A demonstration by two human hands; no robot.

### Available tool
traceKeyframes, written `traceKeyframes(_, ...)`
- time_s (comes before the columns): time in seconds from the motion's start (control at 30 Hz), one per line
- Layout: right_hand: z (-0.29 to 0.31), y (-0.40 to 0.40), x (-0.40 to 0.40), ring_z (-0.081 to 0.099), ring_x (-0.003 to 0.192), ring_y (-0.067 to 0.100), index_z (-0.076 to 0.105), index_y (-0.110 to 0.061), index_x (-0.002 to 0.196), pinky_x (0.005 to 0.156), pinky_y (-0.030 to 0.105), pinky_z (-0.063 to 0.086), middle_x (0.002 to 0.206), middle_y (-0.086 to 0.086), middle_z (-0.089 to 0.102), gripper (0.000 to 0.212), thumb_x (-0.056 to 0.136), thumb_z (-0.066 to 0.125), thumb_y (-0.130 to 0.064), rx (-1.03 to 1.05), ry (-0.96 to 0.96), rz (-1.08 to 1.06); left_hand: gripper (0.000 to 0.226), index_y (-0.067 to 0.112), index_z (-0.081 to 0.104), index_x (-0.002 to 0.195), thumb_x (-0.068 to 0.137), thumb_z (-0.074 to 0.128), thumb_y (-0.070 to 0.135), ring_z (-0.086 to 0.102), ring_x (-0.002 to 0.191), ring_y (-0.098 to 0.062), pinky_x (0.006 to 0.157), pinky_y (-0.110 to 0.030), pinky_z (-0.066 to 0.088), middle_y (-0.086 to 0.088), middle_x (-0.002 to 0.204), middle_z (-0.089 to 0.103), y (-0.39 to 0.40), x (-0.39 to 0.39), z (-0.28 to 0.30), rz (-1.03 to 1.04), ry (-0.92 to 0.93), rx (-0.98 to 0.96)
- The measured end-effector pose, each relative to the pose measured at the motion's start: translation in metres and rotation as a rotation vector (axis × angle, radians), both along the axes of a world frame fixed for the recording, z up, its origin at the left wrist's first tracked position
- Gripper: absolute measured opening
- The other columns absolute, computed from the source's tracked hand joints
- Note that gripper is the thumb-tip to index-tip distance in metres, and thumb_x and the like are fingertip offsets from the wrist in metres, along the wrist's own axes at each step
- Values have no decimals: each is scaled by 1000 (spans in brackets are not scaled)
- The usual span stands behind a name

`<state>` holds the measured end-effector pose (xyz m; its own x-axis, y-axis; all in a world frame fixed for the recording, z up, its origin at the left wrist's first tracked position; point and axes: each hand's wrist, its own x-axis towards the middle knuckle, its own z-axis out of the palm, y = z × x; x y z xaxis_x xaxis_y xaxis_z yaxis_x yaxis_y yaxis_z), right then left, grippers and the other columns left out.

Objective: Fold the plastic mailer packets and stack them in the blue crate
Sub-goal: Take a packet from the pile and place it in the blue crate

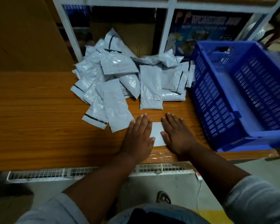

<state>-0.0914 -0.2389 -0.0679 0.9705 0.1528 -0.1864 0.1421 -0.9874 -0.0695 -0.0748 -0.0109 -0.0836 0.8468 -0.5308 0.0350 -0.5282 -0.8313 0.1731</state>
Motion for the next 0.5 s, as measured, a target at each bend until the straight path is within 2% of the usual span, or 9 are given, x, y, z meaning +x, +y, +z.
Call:
traceKeyframes(0.13, 10, 26, -21, -20, 164, 25, -8, -29, 171, 130, 53, -8, 178, 2, -20, 71, 113, 18, -60, 30, -99, 51, 77, 16, 15, 171, 107, 33, 55, 4, 166, -29, 133, -53, 11, -10, 180, 4, 29, -18, -13, -45, 12, 55)
traceKeyframes(0.23, -7, 50, -31, -19, 164, 29, -6, -29, 171, 131, 61, -3, 178, 4, -17, 72, 112, 16, -63, 5, -56, 125, 77, 15, 16, 171, 107, 30, 55, 5, 166, -28, 132, -53, 14, -12, 180, 8, 33, -17, -19, -74, -12, 92)
traceKeyframes(0.33, -25, 55, -35, -19, 164, 30, -8, -30, 171, 129, 66, 2, 179, 4, -16, 73, 111, 13, -66, -3, -5, 106, 76, 14, 18, 171, 108, 31, 54, 4, 166, -29, 132, -53, 13, -13, 179, 7, 31, -15, -22, -76, -33, 100)
traceKeyframes(0.5, -27, 47, -26, -28, 161, 28, -15, -33, 169, 128, 59, -13, 176, 0, -25, 82, 104, 9, -78, 48, 70, 146, 78, 14, 15, 171, 107, 34, 54, 1, 166, -30, 132, -54, 9, -13, 180, 4, 30, -14, -25, -94, -53, 114)
